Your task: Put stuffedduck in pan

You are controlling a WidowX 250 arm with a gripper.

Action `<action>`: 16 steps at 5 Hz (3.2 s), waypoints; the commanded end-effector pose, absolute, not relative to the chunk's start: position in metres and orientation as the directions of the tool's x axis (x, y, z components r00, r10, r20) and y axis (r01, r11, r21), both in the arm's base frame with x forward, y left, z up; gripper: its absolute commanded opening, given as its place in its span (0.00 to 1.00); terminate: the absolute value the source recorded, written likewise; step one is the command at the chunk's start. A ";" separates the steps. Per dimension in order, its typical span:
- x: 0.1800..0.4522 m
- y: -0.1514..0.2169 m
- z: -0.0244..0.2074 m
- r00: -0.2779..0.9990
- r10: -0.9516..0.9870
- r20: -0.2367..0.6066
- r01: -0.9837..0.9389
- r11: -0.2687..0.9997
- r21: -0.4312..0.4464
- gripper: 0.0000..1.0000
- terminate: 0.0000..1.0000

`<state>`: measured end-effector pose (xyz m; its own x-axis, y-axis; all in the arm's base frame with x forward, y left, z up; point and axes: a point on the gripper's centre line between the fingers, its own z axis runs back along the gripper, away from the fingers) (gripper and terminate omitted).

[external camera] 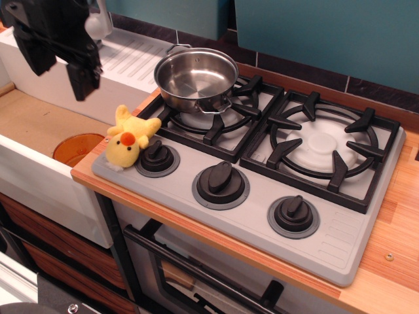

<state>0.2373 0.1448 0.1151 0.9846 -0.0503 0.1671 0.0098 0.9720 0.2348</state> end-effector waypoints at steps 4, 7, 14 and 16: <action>0.259 0.120 0.086 0.943 -0.023 0.333 -0.042 0.981 0.187 1.00 0.00; 0.266 0.131 0.057 0.936 -0.041 0.349 -0.014 0.988 0.155 1.00 0.00; 0.274 0.157 0.052 0.967 -0.120 0.225 0.081 0.981 0.174 0.00 0.00; 0.293 0.165 0.100 0.979 -0.133 0.157 0.095 0.969 0.227 0.00 0.00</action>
<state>0.2859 0.1627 0.0850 0.9860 -0.1251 0.1102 0.1019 0.9754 0.1957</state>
